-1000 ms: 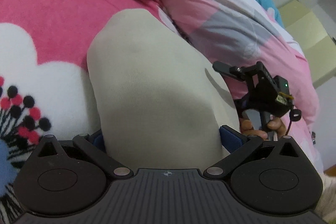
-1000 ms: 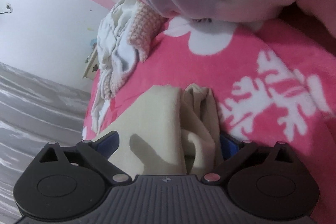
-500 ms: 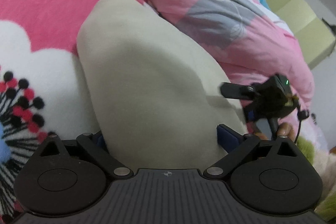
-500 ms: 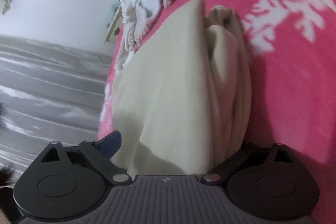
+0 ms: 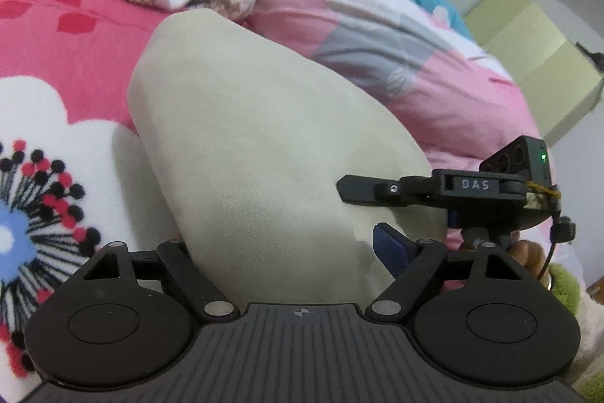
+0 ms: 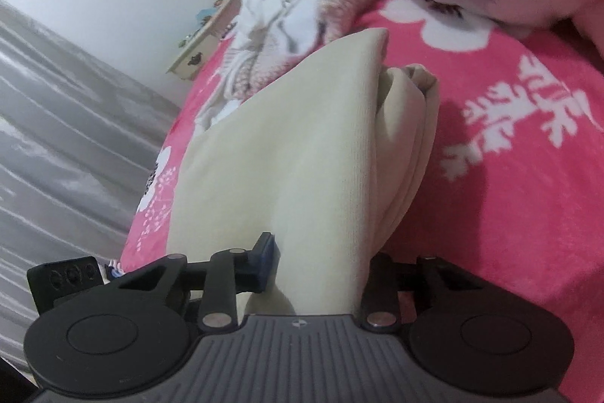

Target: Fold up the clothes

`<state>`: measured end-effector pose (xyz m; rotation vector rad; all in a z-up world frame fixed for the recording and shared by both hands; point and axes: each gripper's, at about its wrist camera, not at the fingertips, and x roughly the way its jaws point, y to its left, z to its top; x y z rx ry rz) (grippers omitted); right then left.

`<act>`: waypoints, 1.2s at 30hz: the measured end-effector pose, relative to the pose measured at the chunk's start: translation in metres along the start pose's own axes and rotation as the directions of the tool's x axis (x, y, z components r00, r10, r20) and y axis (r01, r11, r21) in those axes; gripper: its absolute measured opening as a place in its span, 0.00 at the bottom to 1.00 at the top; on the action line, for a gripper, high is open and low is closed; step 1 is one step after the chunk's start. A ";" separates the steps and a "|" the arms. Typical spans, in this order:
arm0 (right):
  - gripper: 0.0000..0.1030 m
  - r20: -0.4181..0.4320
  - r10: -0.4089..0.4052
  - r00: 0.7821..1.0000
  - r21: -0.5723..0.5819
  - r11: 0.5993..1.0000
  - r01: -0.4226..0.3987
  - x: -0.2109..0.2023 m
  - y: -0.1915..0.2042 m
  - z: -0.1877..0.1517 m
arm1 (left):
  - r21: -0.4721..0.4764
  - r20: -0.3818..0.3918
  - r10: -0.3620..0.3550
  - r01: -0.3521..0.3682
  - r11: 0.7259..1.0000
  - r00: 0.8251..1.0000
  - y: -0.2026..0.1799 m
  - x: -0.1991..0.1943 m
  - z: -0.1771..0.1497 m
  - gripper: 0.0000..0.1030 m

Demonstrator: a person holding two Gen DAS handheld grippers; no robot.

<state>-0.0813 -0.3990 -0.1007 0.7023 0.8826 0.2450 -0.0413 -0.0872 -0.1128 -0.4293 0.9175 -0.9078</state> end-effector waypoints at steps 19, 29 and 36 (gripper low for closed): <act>0.34 -0.088 0.270 0.959 -0.324 0.902 -0.284 0.053 0.176 0.002 | -0.097 0.377 0.204 -0.181 0.979 0.904 -0.005 -0.192 -0.007 0.80; 0.34 -0.446 0.508 0.736 -0.368 0.646 -0.669 0.183 0.361 -0.033 | -0.349 0.526 0.606 -0.498 0.794 0.597 -0.011 -0.363 -0.053 0.80; 0.34 -0.659 0.394 0.641 -0.386 0.553 -0.738 0.298 0.440 -0.113 | -0.588 0.358 0.811 -0.563 0.581 0.463 0.050 -0.393 -0.108 0.80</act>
